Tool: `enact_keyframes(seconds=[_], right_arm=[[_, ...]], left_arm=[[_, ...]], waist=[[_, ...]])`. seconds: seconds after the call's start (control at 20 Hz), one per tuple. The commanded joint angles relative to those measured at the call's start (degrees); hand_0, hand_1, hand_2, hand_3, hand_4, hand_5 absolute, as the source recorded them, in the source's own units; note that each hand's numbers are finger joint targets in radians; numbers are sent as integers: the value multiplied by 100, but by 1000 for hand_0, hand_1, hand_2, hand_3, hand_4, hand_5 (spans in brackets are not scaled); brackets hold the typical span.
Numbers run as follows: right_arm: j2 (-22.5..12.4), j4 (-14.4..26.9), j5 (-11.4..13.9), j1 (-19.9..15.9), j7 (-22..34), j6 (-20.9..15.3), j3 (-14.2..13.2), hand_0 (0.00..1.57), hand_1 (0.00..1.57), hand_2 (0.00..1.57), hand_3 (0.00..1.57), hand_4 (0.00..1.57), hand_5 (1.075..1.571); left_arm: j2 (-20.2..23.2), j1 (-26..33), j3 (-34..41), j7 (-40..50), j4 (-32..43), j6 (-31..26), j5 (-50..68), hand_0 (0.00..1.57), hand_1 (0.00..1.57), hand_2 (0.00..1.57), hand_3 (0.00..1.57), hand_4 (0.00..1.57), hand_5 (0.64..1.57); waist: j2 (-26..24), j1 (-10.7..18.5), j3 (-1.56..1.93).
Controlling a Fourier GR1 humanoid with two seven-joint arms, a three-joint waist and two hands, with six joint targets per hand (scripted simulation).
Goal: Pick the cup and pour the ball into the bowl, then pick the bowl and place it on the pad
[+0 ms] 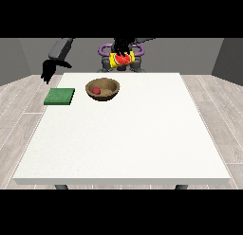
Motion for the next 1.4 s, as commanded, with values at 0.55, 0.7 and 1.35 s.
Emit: enact_keyframes(seconds=[0.55,0.7,1.35], right_arm=[[558,-448,-208,-417,304,-390,36,0,0,0,0,305,1569],[808,-634,-166,-522,79,-441,148,0,0,0,0,391,1570],[1315,-757,110,-220,471,-590,775,0,0,0,0,0,1544]], left_arm=[[29,1186,2993,-1892,-653,1015,4315,1081,1081,1089,905,821,1549],[-160,1241,3337,-2317,-755,1135,5319,519,519,0,0,830,1545],[82,1687,3983,-3315,101,402,6569,0,0,0,0,0,1531]], waist=[[1079,287,-13],[1434,149,-15],[937,-436,14]])
